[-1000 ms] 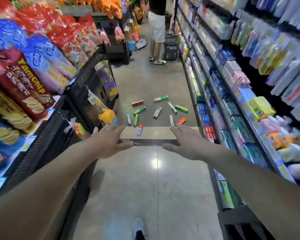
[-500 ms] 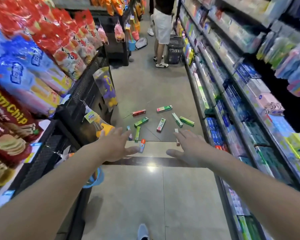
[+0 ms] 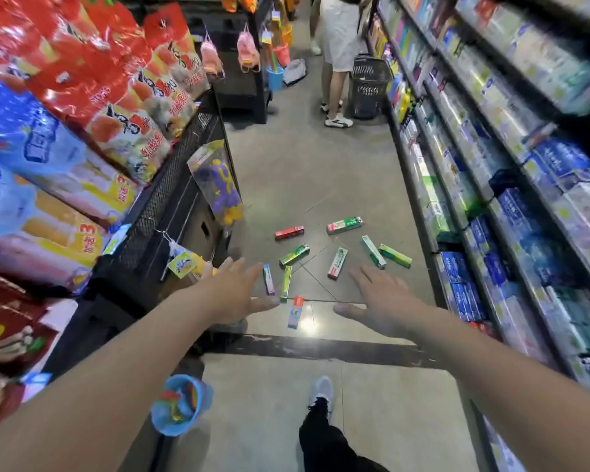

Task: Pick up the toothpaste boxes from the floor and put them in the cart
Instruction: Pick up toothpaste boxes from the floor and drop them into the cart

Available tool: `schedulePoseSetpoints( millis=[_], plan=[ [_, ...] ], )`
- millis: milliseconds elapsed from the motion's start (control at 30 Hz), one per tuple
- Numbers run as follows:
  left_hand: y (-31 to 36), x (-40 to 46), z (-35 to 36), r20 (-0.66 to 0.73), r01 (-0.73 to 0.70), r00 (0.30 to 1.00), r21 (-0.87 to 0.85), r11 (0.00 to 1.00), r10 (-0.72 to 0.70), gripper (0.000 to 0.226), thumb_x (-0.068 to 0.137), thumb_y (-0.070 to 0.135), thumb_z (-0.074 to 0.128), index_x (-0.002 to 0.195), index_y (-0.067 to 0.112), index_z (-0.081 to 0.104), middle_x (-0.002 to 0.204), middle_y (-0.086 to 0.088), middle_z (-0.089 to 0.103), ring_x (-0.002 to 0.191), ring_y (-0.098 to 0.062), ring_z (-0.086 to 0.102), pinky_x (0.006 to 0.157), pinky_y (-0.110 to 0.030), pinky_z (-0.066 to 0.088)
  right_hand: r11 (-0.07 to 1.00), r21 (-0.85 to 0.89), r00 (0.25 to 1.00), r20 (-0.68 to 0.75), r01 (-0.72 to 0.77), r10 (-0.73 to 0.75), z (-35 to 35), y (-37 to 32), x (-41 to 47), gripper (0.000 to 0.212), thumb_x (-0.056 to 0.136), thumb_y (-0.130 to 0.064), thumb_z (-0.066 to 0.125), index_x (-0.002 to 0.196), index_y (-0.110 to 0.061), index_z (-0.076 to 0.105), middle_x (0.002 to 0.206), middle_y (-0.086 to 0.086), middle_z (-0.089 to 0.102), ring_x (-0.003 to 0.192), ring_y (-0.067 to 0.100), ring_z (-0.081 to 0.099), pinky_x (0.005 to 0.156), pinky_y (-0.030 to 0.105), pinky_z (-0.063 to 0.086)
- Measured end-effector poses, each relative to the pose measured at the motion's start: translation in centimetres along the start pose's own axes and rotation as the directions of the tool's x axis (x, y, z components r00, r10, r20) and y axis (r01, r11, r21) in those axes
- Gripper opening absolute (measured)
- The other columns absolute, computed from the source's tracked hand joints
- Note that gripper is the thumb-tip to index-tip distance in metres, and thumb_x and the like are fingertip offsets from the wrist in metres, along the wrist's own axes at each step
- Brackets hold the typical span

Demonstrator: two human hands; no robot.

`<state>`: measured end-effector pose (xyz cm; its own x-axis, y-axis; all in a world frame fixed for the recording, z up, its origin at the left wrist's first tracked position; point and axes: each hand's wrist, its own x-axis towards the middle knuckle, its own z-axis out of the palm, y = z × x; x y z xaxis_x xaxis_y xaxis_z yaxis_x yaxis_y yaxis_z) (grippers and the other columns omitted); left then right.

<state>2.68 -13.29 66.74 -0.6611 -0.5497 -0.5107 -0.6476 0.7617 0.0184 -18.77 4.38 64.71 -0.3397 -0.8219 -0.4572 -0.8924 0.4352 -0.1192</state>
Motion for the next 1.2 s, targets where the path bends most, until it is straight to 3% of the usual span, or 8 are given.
schedulePoseSetpoints(
  millis=[333, 467, 633, 733, 867, 967, 1100, 1200],
  plan=[
    [-3.3, 15.0, -5.9, 0.134, 0.025, 0.991, 0.015, 1.000, -0.027, 0.071, 0.098, 0.062, 0.034, 0.156, 0.029, 0.008, 0.157, -0.011, 0.019, 0.146, -0.031, 0.013, 0.118, -0.058, 0.011, 1.000, 0.010, 0.994, 0.108, 0.029, -0.030, -5.4, 3.2, 17.7, 0.093, 0.089, -0.077, 0.026, 0.158, -0.018, 0.007, 0.164, 0.006, 0.009, 0.150, 0.025, 0.010, 0.118, 0.044, 0.016],
    [-4.6, 20.4, -6.9, 0.217, 0.027, 0.976, -0.064, 0.998, -0.012, 0.086, 0.091, 0.072, 0.033, 0.157, 0.025, 0.004, 0.163, -0.006, 0.009, 0.150, -0.026, 0.005, 0.119, -0.055, 0.005, 1.000, 0.030, 0.993, 0.119, 0.003, -0.007, -6.4, 3.8, 23.0, 0.090, 0.090, -0.076, 0.028, 0.156, -0.017, 0.014, 0.162, 0.008, 0.017, 0.147, 0.029, 0.019, 0.117, 0.044, 0.020],
    [-7.1, 28.7, -6.1, 0.261, 0.012, 0.965, -0.109, 0.994, 0.017, 0.090, 0.089, 0.075, 0.034, 0.158, 0.023, 0.006, 0.164, -0.004, 0.008, 0.150, -0.023, 0.004, 0.120, -0.053, 0.005, 0.990, 0.110, 0.985, 0.161, -0.087, 0.069, -5.5, 4.2, 30.2, 0.091, 0.089, -0.076, 0.031, 0.156, -0.019, 0.011, 0.162, 0.008, 0.017, 0.146, 0.030, 0.020, 0.116, 0.046, 0.023],
    [-8.6, 34.0, -4.5, 0.279, -0.010, 0.958, -0.186, 0.982, 0.063, 0.091, 0.088, 0.075, 0.038, 0.157, 0.023, 0.010, 0.162, -0.005, 0.014, 0.149, -0.024, 0.013, 0.118, -0.048, 0.015, 0.969, 0.166, 0.977, 0.142, -0.183, 0.160, -3.9, 4.4, 34.3, 0.089, 0.087, -0.077, 0.035, 0.153, -0.020, 0.018, 0.157, 0.007, 0.028, 0.141, 0.029, 0.030, 0.112, 0.046, 0.032],
    [-10.4, 41.9, -0.6, 0.293, -0.017, 0.953, -0.212, 0.977, 0.080, 0.097, 0.084, 0.078, 0.036, 0.158, 0.024, 0.003, 0.164, -0.007, 0.010, 0.150, -0.025, 0.013, 0.119, -0.046, 0.018, 0.936, 0.219, 0.957, 0.147, -0.276, 0.248, 1.1, 4.6, 40.7, 0.080, 0.087, -0.074, 0.040, 0.145, -0.021, 0.029, 0.148, 0.006, 0.041, 0.131, 0.026, 0.043, 0.105, 0.042, 0.041],
    [-11.5, 49.0, 4.2, 0.279, 0.009, 0.959, -0.224, 0.974, 0.055, 0.092, 0.089, 0.073, 0.039, 0.158, 0.024, 0.002, 0.163, -0.008, 0.012, 0.148, -0.026, 0.019, 0.118, -0.044, 0.022, 0.917, 0.244, 0.940, 0.214, -0.315, 0.266, 7.0, 4.9, 46.6, 0.087, 0.086, -0.076, 0.039, 0.149, -0.018, 0.025, 0.148, 0.008, 0.040, 0.132, 0.028, 0.043, 0.105, 0.044, 0.041],
    [-12.6, 58.5, 14.1, 0.276, 0.017, 0.960, -0.245, 0.969, 0.053, 0.095, 0.085, 0.077, 0.040, 0.157, 0.025, 0.006, 0.159, -0.010, 0.022, 0.143, -0.031, 0.029, 0.115, -0.046, 0.028, 0.910, 0.282, 0.942, 0.231, -0.304, 0.243, 17.1, 5.4, 54.6, 0.091, 0.087, -0.075, 0.042, 0.152, -0.015, 0.022, 0.146, 0.012, 0.041, 0.132, 0.030, 0.041, 0.106, 0.043, 0.038],
    [-13.0, 63.3, 22.9, 0.296, 0.065, 0.955, -0.269, 0.961, 0.019, 0.095, 0.086, 0.075, 0.043, 0.158, 0.027, 0.004, 0.161, -0.010, 0.017, 0.145, -0.031, 0.027, 0.116, -0.044, 0.027, 0.904, 0.276, 0.933, 0.243, -0.327, 0.264, 25.6, 5.8, 59.7, 0.093, 0.084, -0.075, 0.047, 0.151, -0.015, 0.021, 0.142, 0.013, 0.044, 0.127, 0.032, 0.046, 0.101, 0.044, 0.041]
  ],
)
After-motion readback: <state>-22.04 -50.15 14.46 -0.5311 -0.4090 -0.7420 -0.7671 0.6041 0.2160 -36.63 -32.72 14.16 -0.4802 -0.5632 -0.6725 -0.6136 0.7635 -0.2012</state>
